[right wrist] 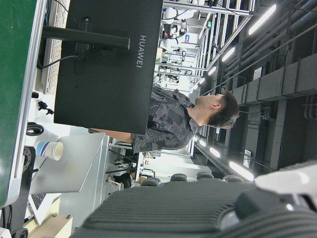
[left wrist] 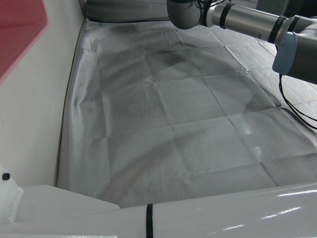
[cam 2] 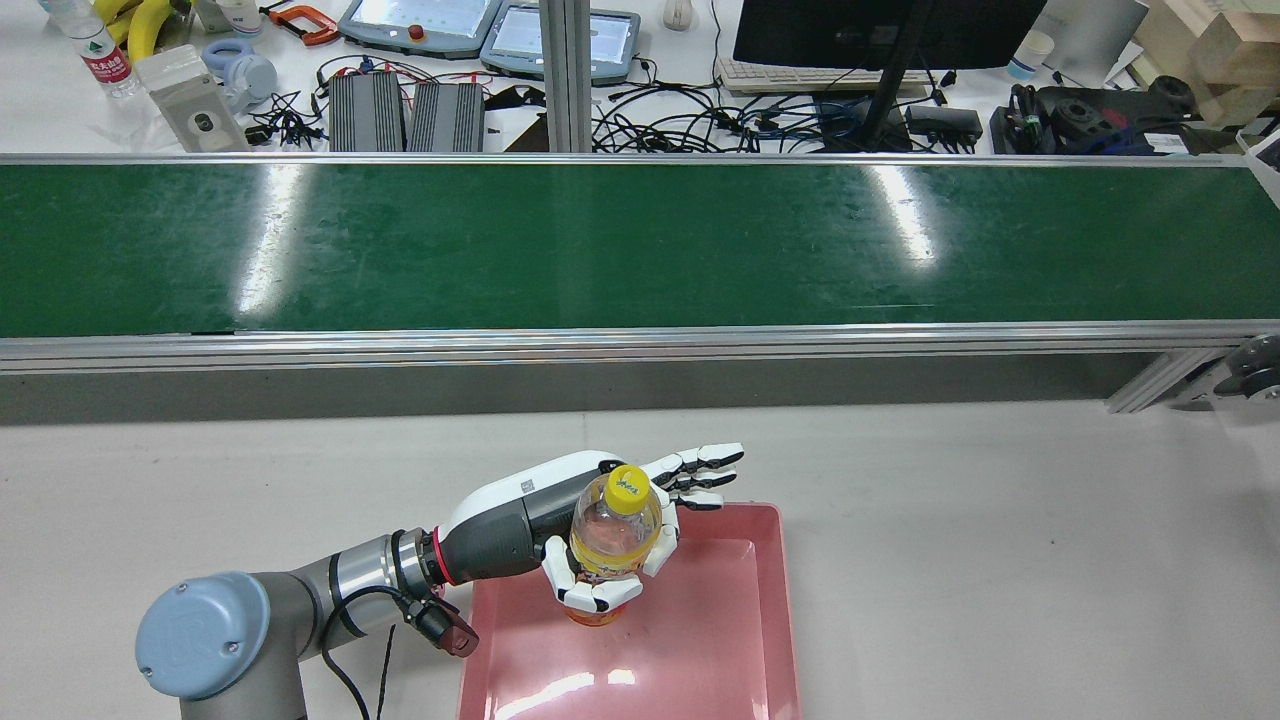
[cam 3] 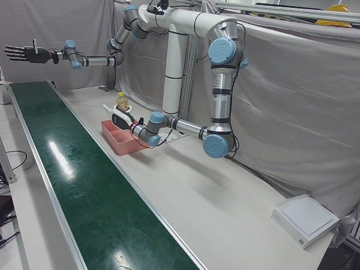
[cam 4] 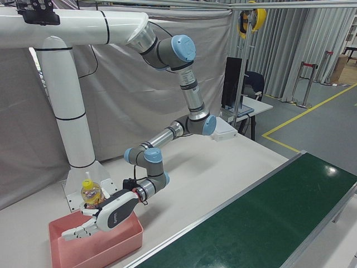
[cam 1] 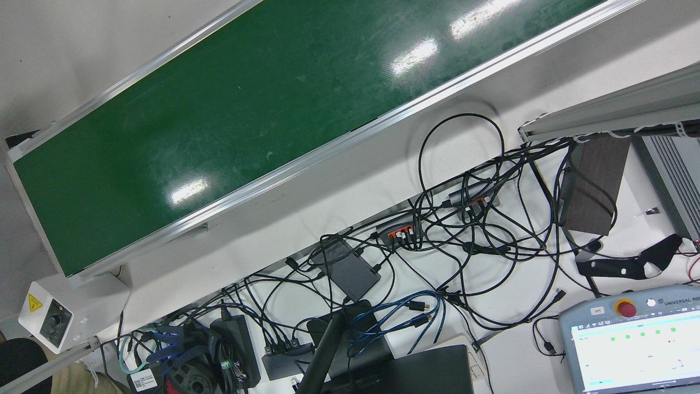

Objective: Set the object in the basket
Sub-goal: 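Lower the bottle into the pink tray and open the left hand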

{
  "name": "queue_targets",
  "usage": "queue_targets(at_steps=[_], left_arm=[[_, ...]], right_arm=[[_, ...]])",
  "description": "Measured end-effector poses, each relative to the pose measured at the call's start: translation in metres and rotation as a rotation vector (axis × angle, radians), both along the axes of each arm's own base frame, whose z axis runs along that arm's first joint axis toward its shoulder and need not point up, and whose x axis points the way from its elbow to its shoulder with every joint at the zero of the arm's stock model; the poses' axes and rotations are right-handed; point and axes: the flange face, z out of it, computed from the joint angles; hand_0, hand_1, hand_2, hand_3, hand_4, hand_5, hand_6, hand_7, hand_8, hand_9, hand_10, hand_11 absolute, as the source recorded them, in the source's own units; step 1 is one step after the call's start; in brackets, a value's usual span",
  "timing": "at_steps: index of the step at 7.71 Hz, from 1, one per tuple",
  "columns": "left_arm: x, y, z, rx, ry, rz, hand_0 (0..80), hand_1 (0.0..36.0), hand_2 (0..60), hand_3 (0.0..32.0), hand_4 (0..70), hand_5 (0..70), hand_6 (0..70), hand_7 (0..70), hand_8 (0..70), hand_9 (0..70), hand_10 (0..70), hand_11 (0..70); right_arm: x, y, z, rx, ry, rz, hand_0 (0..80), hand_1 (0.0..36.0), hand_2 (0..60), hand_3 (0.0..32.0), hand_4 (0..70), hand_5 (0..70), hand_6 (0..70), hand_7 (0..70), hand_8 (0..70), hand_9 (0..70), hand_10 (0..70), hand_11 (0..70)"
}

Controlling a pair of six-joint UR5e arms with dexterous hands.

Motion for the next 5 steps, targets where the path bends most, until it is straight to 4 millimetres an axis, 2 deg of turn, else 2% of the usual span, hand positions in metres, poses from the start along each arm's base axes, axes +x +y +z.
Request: queue_targets(at_steps=[2,5], left_arm=[[-0.0015,0.0028,0.0048,0.008,0.021,0.003,49.0,0.6,0.0,0.0,13.1,0.2,0.0,2.5,3.0,6.5,4.3,7.0],[-0.005,0.0036,-0.0027,0.016,0.039,0.003,48.8,0.2,0.0,0.0,13.0,0.9,0.0,2.0,3.4,6.6,4.2,6.9]], right_arm=[[0.0,-0.0002,-0.0003,0.001,0.0,0.0,0.0,0.0,0.0,0.0,0.0,0.0,0.0,0.0,0.0,0.0,0.0,0.0],[0.0003,-0.0006,-0.0004,0.001,-0.001,0.001,0.0,0.0,0.0,0.0,0.0,0.0,0.0,0.0,0.0,0.0,0.0,0.0]])
